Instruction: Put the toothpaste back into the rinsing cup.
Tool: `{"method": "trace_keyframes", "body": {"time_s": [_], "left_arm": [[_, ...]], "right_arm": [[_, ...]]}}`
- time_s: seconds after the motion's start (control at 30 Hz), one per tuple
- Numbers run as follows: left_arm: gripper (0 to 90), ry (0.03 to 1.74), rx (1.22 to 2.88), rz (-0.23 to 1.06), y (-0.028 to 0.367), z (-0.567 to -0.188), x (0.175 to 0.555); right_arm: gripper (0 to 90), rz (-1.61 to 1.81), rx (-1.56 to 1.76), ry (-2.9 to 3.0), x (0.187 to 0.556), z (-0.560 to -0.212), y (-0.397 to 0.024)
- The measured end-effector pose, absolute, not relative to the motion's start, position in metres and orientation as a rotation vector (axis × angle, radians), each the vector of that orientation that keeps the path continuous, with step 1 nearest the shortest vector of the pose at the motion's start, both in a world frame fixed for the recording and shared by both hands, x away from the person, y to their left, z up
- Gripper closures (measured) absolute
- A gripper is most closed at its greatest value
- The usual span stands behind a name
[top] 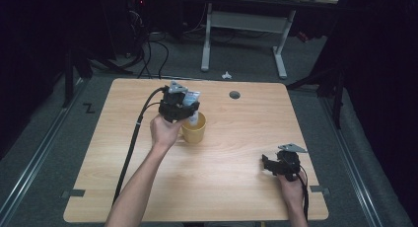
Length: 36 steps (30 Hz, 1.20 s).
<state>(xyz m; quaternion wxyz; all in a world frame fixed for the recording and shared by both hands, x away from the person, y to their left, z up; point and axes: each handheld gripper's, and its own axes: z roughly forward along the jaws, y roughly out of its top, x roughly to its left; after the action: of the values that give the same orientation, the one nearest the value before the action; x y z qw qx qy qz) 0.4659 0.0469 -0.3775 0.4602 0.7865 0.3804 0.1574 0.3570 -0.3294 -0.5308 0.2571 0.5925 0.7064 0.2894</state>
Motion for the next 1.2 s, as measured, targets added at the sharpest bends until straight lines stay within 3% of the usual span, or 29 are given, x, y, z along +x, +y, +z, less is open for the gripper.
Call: {"method": "trace_keyframes", "body": {"time_s": [1.2], "left_arm": [[66.7, 0.955, 1.935, 0.414, 0.039, -0.406, 0.474]], "right_arm": [[20.7, 0.787, 1.606, 1.915, 0.357, -0.531, -0.329]]}}
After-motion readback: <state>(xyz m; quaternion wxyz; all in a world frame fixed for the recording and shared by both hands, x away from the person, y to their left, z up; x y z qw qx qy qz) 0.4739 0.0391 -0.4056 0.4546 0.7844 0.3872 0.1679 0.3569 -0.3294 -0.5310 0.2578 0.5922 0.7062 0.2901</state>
